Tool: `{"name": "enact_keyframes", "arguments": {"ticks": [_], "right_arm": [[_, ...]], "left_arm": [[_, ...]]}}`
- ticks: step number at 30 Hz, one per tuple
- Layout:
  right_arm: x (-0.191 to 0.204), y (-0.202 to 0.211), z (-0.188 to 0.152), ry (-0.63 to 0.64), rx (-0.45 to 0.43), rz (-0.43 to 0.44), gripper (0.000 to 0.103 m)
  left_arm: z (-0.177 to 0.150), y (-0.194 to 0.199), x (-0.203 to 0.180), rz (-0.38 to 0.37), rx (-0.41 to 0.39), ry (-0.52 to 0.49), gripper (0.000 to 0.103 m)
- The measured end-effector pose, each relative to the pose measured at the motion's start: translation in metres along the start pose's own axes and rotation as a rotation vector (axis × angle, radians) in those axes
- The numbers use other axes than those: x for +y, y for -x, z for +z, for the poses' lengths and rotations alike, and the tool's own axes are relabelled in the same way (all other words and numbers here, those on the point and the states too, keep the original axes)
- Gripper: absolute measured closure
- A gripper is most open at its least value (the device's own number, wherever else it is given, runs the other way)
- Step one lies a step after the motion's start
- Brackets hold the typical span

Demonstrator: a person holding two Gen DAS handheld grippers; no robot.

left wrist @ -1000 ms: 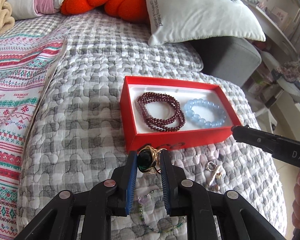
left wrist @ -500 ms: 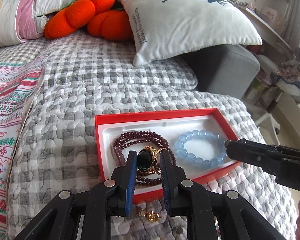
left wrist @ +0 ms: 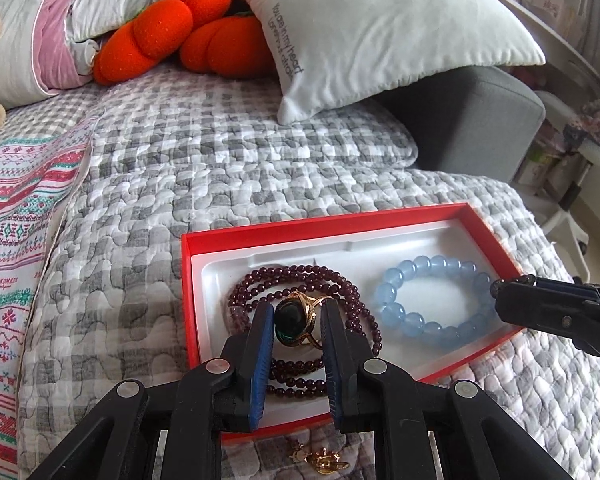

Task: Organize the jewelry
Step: 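Set the ring on the garnet bracelet while the right tool places the black clip, then withdraw both open tools from the box back toward the remaining jewelry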

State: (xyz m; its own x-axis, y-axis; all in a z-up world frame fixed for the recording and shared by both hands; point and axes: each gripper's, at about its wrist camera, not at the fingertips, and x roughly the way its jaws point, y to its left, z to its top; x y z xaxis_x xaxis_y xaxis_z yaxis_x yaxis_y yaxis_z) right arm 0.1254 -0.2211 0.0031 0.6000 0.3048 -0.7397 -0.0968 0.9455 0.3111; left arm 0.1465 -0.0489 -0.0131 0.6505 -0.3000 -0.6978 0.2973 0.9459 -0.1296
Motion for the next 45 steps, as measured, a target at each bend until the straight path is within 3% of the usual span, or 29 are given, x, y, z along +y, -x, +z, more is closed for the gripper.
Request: {"name": "enact_keyframes", "arguments": {"ticks": [3,5,13,16,29,33,37,42,45], "right_arm": [[0.001,0.001,-0.002,0.004,-0.002,-0.005,0.078],[0.002,0.002,-0.002,0.006,-0.003,-0.009,0.078],[0.01,-0.003,0.003,0.027,-0.011,-0.025,0.078],[0.014,-0.007,0.004,0.031,-0.006,-0.024,0.078],[0.025,-0.025,0.005,0.042,0.017,-0.033,0.077],[0.024,-0.025,0.006,0.029,0.031,-0.022,0.076],[0.023,-0.017,0.005,0.031,0.026,-0.014,0.067],[0.023,0.003,-0.001,0.044,0.014,-0.009,0.067],[0.024,0.018,-0.01,0.066,0.002,-0.022,0.054]], "left_arm": [[0.001,0.004,-0.001,-0.007,0.007,-0.003,0.065],[0.001,0.01,-0.005,0.004,0.001,-0.015,0.06],[-0.008,0.034,-0.003,0.039,0.016,-0.042,0.059],[-0.013,0.039,0.001,0.059,0.03,-0.042,0.052],[-0.029,0.037,0.023,0.07,0.124,0.019,0.05],[-0.03,0.038,0.028,0.061,0.131,0.043,0.039],[-0.031,0.041,0.031,0.049,0.139,0.071,0.036],[-0.039,0.041,0.034,0.05,0.18,0.102,0.034],[-0.046,0.043,0.037,0.045,0.205,0.125,0.031]]}}
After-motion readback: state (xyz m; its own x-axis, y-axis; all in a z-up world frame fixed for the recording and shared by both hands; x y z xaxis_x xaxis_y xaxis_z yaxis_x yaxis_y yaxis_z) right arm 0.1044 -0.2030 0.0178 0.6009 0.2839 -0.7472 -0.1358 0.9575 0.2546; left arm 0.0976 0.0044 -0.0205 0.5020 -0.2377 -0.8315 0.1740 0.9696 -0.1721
